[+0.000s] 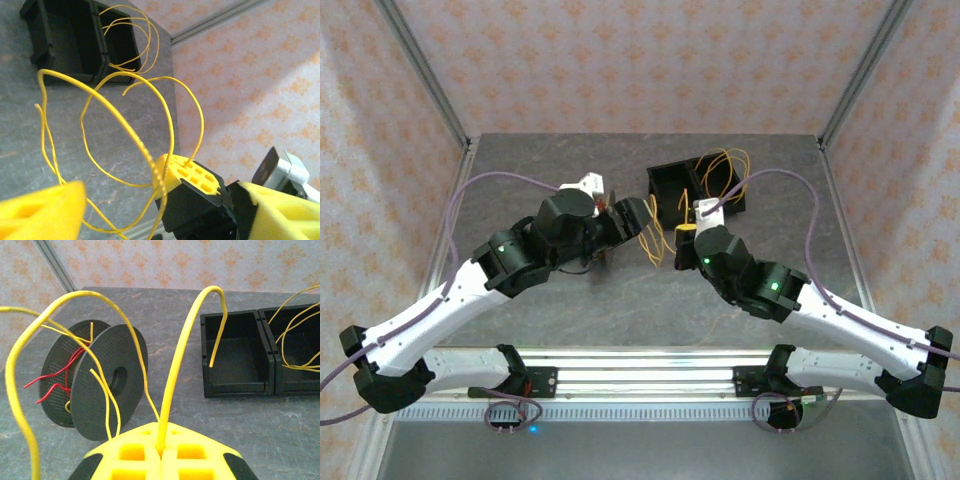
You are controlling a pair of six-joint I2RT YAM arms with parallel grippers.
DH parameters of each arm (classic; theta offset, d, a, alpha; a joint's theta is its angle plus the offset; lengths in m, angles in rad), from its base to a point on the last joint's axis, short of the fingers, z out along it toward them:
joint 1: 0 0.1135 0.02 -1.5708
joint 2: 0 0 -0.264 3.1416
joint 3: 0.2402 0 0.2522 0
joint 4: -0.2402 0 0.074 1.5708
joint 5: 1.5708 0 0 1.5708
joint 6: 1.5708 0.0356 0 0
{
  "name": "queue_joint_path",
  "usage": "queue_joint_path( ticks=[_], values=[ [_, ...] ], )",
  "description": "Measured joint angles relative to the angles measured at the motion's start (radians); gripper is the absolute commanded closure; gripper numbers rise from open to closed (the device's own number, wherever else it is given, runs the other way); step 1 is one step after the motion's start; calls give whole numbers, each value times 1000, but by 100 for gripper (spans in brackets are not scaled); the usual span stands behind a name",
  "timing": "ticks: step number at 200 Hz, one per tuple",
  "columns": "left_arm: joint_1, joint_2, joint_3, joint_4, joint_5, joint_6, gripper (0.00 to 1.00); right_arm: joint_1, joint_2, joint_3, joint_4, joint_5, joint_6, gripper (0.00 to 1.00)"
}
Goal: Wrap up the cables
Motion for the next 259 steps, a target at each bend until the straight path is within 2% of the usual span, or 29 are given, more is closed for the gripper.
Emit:
queue_joint_path(
  ticks=[35, 46, 70, 85, 100, 130, 171, 193, 218, 259],
  values=[
    [0, 34, 0, 1, -13, -20, 35, 2, -8, 0, 0, 0, 1, 100],
    [0, 43, 0, 1, -16, -22, 41, 2, -14, 0, 0, 0, 1, 100],
    [0, 58, 0, 5, -19, -31, 63, 2, -32, 0, 0, 0, 9, 100],
    [0, 66, -1, 8, -28, -28, 86, 2, -42, 0, 0, 0, 13, 100],
    [0, 68, -2, 4, -40, -21, 100, 3, -52, -2, -3, 9, 21, 100],
    [24, 32, -2, -53, -98, 24, 100, 7, -95, -2, -62, 79, 48, 100],
    [185, -176, -2, -190, -208, 112, 100, 6, -246, -2, -150, 148, 77, 100],
    [219, -248, 16, -254, -264, 154, 100, 6, -295, -2, -162, 150, 80, 100],
    [219, -231, 71, -310, -288, 229, 100, 6, -296, -1, -189, 171, 98, 100],
    [219, -126, 187, -449, -355, 383, 100, -10, -282, 55, -344, 270, 173, 100]
  ],
)
